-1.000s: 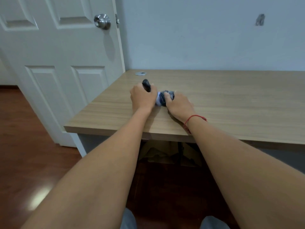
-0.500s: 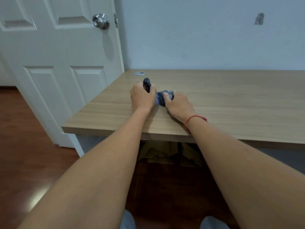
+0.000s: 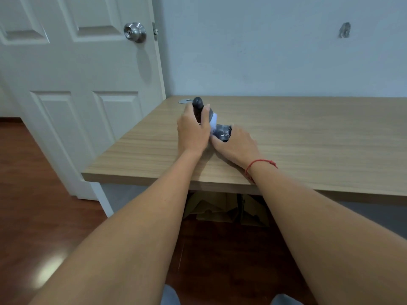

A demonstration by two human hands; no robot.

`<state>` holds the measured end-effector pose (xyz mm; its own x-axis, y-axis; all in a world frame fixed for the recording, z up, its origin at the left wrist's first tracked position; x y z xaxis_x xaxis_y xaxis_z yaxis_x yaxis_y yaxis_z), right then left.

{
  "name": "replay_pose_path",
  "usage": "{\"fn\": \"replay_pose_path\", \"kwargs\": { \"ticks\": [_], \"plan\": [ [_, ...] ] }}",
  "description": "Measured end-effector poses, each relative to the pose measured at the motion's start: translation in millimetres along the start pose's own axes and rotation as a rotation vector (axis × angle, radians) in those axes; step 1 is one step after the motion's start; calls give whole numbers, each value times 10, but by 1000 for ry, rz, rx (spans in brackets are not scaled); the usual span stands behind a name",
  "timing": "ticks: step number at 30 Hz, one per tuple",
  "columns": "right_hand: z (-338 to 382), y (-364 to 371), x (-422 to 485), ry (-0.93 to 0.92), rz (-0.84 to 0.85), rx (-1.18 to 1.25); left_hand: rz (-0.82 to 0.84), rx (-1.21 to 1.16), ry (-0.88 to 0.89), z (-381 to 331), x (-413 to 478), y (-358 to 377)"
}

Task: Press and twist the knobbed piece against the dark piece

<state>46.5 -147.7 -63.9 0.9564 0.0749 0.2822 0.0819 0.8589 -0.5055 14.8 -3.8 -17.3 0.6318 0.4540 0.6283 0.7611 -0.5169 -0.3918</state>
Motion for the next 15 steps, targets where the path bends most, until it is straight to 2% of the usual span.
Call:
{"fn": "replay_pose_path", "kwargs": {
  "ticks": [2,6,8,12,15],
  "plan": [
    [25,-20,-23,-9,-11,-8,63,113,11,20,-3,87],
    [41,-69,-51,12,-37,43,89,285,-85,178,12,104],
    [42,-86,-60,19,-46,44,55,242,-54,107,-3,64],
    [8,-62,-33,19,-9,-30,-46,9,-3,-24,-25,-79],
    [21,-49,-15,-11,12,-38,46,78,36,-13,-3,49]
  ]
}}
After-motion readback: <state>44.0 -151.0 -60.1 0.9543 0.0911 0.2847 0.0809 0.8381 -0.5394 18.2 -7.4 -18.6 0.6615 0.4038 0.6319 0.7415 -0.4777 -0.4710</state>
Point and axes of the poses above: each hand's wrist, its own x-axis towards the middle knuckle, its own y-axis out of the palm, z = x × y, the point moved 9 cm from there along x, towards the middle knuckle, and after that the axes turned 15 degrees about x, right-handed, at the moved point
